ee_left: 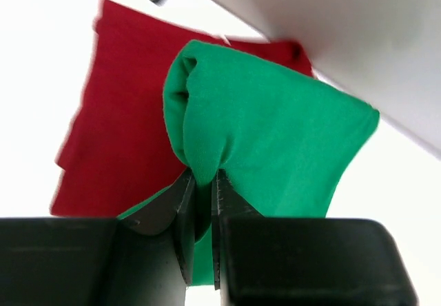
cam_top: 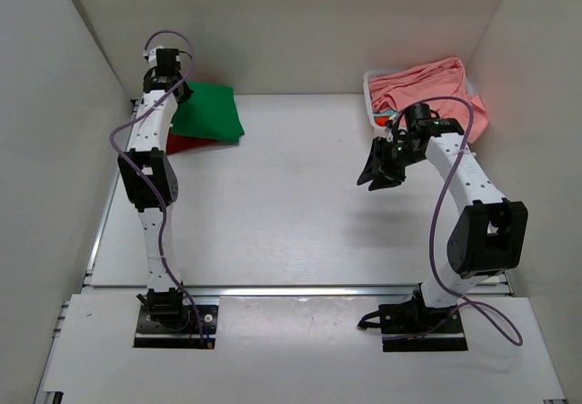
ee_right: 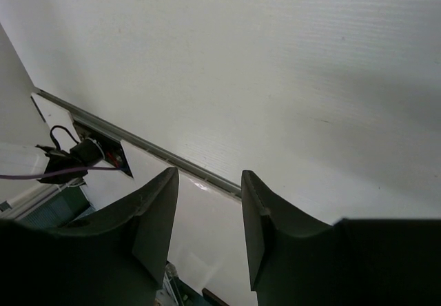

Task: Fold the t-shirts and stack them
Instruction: Put the neatly folded tshirt into the corner of the board with the left arm

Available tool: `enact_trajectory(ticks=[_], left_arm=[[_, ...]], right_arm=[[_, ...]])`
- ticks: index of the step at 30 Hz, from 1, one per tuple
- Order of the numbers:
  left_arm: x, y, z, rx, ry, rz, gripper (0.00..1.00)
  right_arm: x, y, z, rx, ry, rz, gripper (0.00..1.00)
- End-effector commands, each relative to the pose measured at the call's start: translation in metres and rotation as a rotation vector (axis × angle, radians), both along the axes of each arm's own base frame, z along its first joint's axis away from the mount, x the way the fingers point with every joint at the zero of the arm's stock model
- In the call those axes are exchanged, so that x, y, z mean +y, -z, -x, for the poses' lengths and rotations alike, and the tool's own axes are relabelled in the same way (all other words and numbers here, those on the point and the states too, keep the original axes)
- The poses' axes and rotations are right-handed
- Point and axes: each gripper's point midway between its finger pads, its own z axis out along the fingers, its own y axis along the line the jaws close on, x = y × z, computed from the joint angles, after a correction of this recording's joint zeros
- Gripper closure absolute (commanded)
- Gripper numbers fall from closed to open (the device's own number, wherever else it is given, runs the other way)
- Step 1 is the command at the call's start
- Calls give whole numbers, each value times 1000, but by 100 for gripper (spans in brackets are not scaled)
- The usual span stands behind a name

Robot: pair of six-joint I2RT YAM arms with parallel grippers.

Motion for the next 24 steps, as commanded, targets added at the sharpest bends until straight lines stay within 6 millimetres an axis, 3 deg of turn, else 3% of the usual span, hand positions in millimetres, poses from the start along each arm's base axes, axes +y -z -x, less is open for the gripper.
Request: enact_trajectory(ticks=[1, 4, 10, 11, 12, 13, 14, 16, 18, 19, 20, 21, 22, 23, 24], left_arm=[[49, -45, -10, -160, -128, 41, 100], [66, -22, -12, -137, -182, 77, 100], [73, 37, -11, -25, -222, 122, 97], [75, 46, -8, 0, -225, 133, 76], [77, 47, -11, -7, -227, 137, 61], [80, 45, -14, -18, -212, 148, 27], [77, 38, -18, -36, -186, 166, 20], [74, 16, -26, -92, -143, 157, 16], [54, 3, -31, -127, -69, 169, 17], [51, -21, -30, -170, -46, 165, 16], [38, -9, -29, -155, -2, 200, 16], [29, -7, -23, -161, 35, 233, 7], [21, -29, -19, -208, 47, 256, 2], [8, -13, -13, -191, 61, 287, 1], [-1, -17, -5, -212, 73, 289, 1]], right_arm=[[-2, -8, -1, -16, -19, 29, 61], [-2, -6, 0, 1, -23, 31, 61], [-2, -2, -2, 30, -29, 39, 61], [-2, 0, -3, 35, -29, 40, 61], [-2, 1, -3, 46, -22, 41, 62], [-2, 2, -4, 40, -27, 42, 61], [0, 2, -4, 45, -33, 35, 62], [4, 4, -5, 46, -44, 32, 61], [4, 5, -6, 44, -41, 26, 61], [6, 5, -8, 36, -49, 26, 62], [4, 6, -10, 31, -43, 27, 62], [5, 7, -9, 32, -46, 23, 62], [5, 6, -10, 30, -38, 25, 61], [4, 4, -14, 20, -27, 15, 62], [3, 4, -12, 19, -26, 14, 62]])
